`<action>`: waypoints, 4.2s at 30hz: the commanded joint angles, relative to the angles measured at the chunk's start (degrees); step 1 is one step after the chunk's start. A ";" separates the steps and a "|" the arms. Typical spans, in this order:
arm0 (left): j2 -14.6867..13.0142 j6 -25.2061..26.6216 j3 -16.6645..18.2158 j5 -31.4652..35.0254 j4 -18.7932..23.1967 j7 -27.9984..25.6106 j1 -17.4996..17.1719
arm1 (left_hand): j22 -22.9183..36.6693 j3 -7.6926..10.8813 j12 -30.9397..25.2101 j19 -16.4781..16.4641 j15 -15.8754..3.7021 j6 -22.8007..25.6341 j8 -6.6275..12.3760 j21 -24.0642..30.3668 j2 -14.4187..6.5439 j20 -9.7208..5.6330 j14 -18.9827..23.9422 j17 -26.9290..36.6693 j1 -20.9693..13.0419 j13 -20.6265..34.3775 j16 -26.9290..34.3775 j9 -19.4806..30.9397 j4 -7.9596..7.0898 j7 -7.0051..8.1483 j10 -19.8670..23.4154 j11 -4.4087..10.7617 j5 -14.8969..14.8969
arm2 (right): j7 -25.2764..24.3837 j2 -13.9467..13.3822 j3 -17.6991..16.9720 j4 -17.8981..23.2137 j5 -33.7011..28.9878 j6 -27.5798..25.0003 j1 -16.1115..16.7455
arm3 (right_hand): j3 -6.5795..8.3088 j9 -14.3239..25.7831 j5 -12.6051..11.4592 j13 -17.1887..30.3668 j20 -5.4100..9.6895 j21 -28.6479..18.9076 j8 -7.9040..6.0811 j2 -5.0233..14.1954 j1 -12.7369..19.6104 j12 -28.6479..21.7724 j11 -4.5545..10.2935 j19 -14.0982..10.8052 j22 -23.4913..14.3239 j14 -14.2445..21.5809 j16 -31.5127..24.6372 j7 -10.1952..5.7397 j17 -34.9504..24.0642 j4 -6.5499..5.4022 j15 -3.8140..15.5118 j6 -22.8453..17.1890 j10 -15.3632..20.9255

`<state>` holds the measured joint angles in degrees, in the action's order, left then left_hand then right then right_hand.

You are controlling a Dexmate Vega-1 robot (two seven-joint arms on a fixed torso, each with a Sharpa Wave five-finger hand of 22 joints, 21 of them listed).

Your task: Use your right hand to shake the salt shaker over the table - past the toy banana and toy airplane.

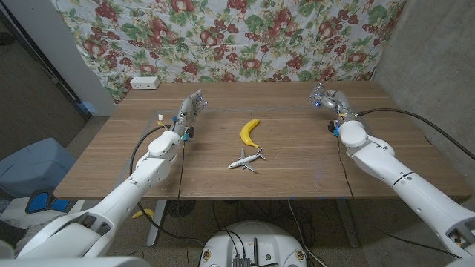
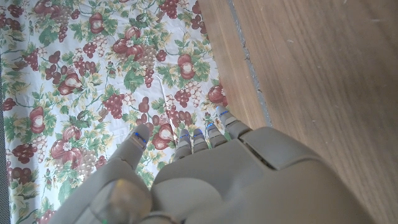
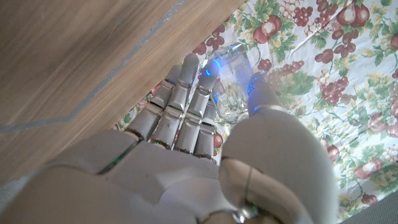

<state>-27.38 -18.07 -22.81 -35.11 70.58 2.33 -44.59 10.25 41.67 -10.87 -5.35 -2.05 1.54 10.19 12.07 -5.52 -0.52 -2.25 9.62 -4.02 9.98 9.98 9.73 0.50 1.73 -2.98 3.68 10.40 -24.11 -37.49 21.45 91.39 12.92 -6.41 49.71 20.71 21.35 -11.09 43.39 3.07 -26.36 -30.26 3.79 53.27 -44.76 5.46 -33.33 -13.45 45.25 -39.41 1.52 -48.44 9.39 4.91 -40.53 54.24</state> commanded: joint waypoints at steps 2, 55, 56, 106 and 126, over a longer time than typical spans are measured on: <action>-0.06 0.30 -0.06 0.12 0.33 -0.14 -0.10 | 0.24 -0.09 -0.12 -0.34 -2.00 0.44 0.17 -0.13 -3.72 -0.06 0.01 0.16 0.17 0.22 0.25 0.20 0.25 0.02 0.33 0.16 0.23 | 2.99 4.34 -3.75 -6.65 9.32 13.77 1.68 | 1.01 0.14 -0.23 0.11 2.20 -0.52 -0.24 5.12 5.85 -0.30 3.54 0.35 -0.31 0.64 0.26 -2.64 -0.53 -1.21 7.42 -13.83 2.18; 0.27 -0.01 0.06 -0.29 -1.53 0.76 0.77 | 0.24 -0.11 -0.10 -0.30 -2.02 0.45 0.16 -0.17 -3.65 -0.02 -0.01 0.16 0.23 0.22 0.24 0.19 0.32 0.03 0.28 0.17 0.23 | 19.50 -9.10 5.19 2.16 5.67 -8.15 -7.19 | 0.96 -0.05 -0.24 0.07 2.40 -2.96 0.18 4.78 6.01 -0.34 3.21 1.94 -0.20 0.79 2.96 -2.92 -3.37 -1.11 7.48 -13.79 1.61; 0.29 -0.06 0.07 -0.31 -1.56 0.78 0.77 | 0.24 -0.12 -0.10 -0.31 -2.02 0.44 0.16 -0.17 -3.65 -0.02 -0.03 0.18 0.26 0.22 0.24 0.19 0.29 0.03 0.27 0.13 0.23 | 20.31 -9.33 5.51 2.07 5.65 -8.57 -7.62 | 0.96 -0.05 -0.24 0.06 2.39 -3.04 0.17 4.79 6.02 -0.35 3.23 1.95 -0.19 0.83 3.02 -2.91 -3.45 -1.11 7.48 -13.83 1.62; -0.08 -0.02 0.15 -0.03 0.00 0.04 0.00 | 0.24 -0.14 -0.09 -0.30 -2.03 0.50 0.17 -0.18 -3.69 0.10 0.00 0.16 0.23 0.21 0.25 0.19 0.42 0.14 0.23 0.13 0.23 | -12.56 6.11 -1.57 -3.61 -2.74 13.92 2.53 | 0.88 -0.13 -0.30 -0.88 2.65 -5.99 0.62 4.94 6.06 -0.11 3.28 3.01 0.36 1.84 6.02 -3.08 -5.97 -1.27 7.51 -13.89 1.77; -0.44 0.08 0.26 0.19 1.51 -0.78 -0.93 | 0.24 -0.13 -0.11 -0.34 -2.04 0.54 0.17 -0.17 -3.72 0.15 -0.01 0.18 0.27 0.21 0.26 0.18 0.38 0.15 0.28 0.21 0.24 | -13.46 7.26 -2.87 -3.17 -4.32 15.05 3.89 | 0.82 -0.20 -0.27 -1.18 2.75 -7.11 0.68 4.77 6.04 -0.02 3.40 3.13 0.59 2.51 6.96 -3.07 -6.69 -1.25 7.49 -14.01 2.02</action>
<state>-27.56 -18.11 -22.63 -35.07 71.16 1.97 -44.97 10.25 41.44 -10.87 -5.34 -2.05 1.54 10.19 12.07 -5.52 -0.52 -2.25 9.61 -4.02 9.98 9.98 9.73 0.73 1.73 -2.99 3.68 10.41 -37.24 -30.61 19.27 87.94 9.35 7.85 52.72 20.48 20.96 -11.07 42.19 2.76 -33.06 -29.14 3.18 53.89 -44.75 5.46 -30.57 -12.77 47.11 -32.77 1.52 -54.80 9.16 5.73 -40.53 54.24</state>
